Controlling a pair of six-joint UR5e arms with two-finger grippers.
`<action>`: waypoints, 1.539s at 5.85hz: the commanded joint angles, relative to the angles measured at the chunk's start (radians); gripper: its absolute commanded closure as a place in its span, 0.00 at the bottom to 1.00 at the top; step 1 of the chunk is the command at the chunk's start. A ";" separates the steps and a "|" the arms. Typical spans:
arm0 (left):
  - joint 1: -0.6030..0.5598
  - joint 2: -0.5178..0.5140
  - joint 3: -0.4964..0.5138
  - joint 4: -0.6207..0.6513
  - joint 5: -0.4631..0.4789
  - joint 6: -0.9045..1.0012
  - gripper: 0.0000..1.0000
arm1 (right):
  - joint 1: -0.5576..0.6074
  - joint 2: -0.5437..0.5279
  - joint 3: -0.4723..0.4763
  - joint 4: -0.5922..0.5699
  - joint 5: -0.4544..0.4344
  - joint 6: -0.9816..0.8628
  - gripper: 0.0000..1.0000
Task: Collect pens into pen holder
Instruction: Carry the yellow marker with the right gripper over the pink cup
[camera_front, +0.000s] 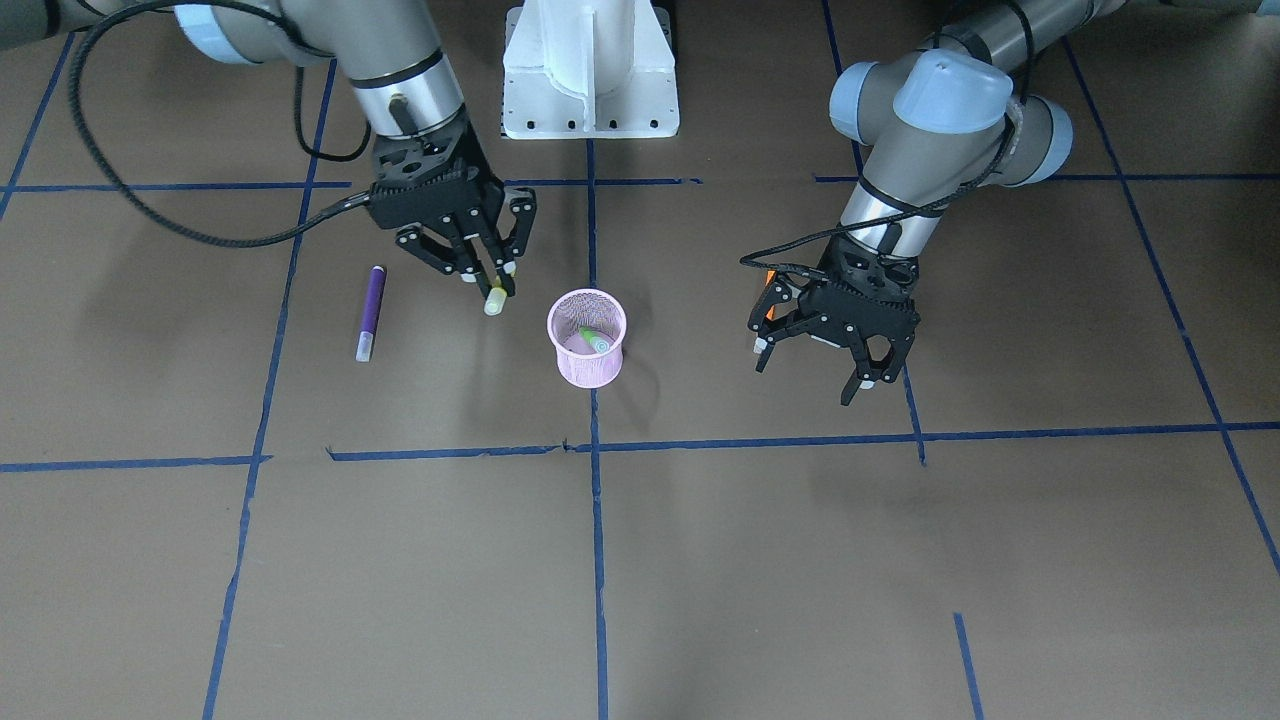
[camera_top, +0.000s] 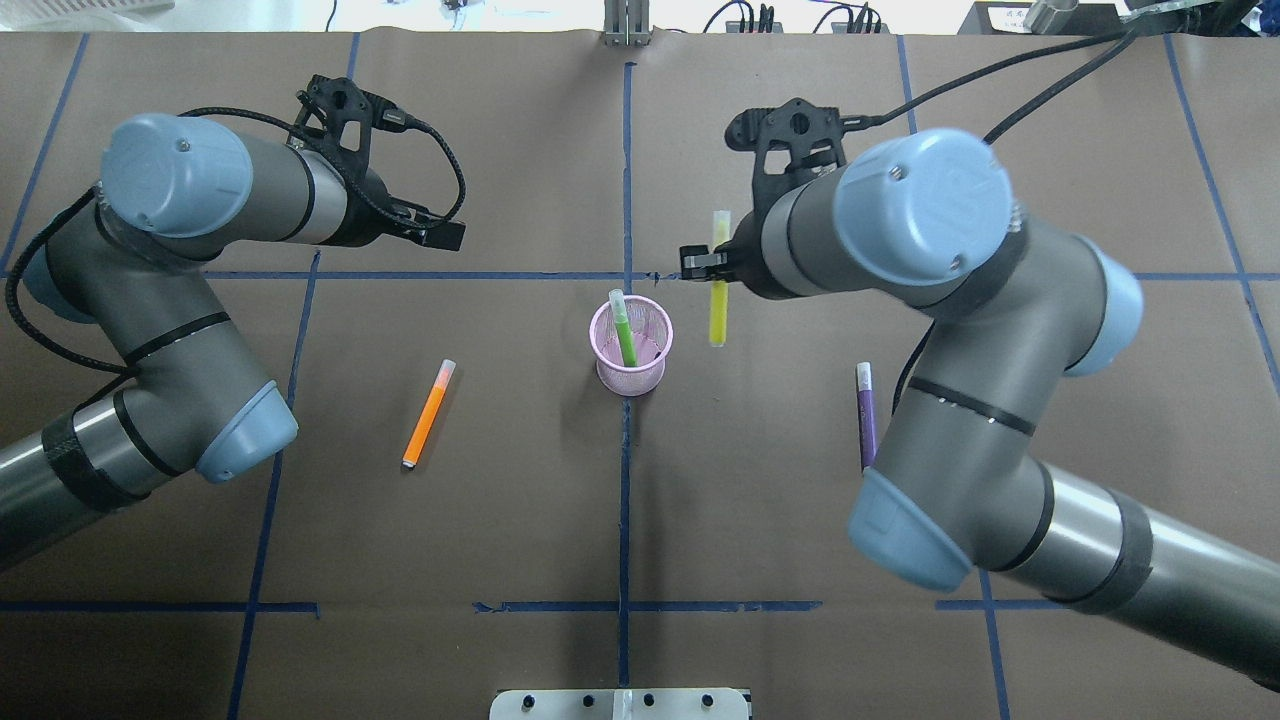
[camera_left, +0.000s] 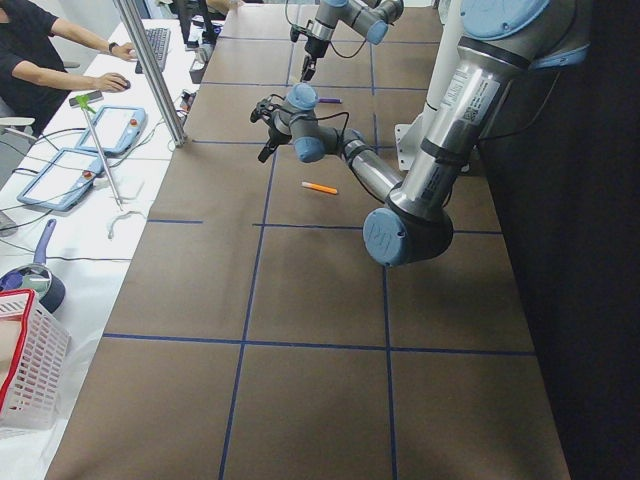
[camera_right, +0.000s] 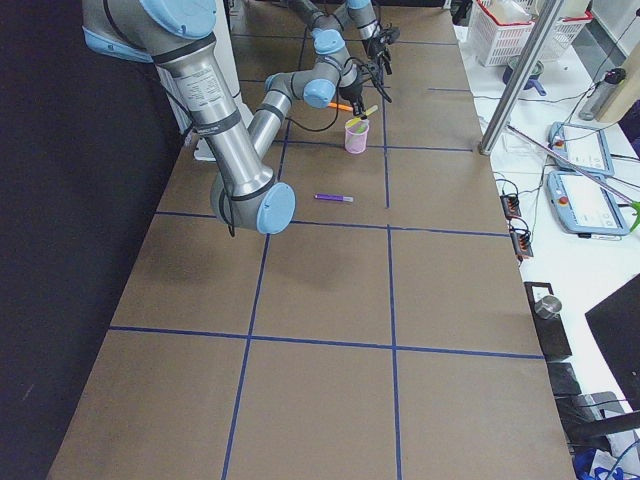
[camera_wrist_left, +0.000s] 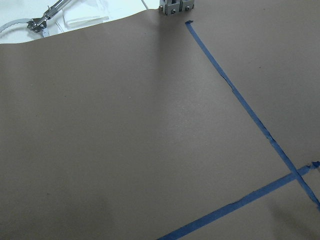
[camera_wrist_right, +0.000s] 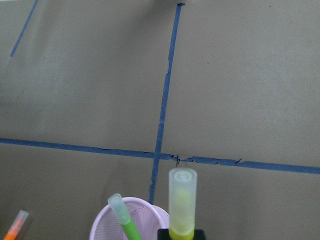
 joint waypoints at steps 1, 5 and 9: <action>0.003 0.000 0.001 0.001 0.000 0.000 0.00 | -0.053 0.025 -0.004 0.000 -0.131 0.135 1.00; 0.001 0.000 -0.001 -0.001 0.002 0.000 0.00 | -0.144 0.058 -0.164 0.217 -0.437 0.289 1.00; 0.001 0.000 -0.002 -0.001 0.002 0.000 0.00 | -0.196 0.047 -0.180 0.221 -0.521 0.289 0.99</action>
